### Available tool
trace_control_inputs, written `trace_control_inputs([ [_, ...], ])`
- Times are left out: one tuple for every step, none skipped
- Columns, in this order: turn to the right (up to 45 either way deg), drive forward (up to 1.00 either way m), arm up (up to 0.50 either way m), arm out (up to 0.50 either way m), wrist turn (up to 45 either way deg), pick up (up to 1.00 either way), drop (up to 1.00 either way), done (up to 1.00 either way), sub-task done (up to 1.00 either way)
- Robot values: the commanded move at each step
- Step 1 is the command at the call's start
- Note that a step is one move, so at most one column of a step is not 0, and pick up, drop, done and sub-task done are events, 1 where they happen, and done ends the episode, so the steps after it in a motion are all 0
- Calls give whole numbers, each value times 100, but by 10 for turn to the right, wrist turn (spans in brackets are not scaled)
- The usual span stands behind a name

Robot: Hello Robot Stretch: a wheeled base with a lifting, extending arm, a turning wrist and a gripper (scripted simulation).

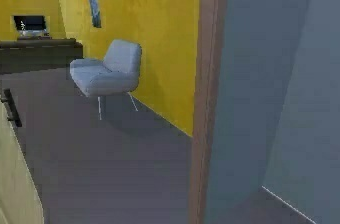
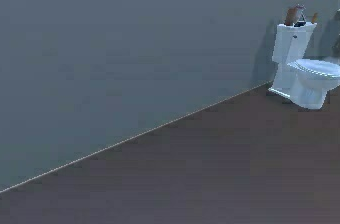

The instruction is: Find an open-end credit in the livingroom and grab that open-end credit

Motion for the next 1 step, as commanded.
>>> trace_control_inputs([
  [60,0,0,0,0,0,0,0,0],
])
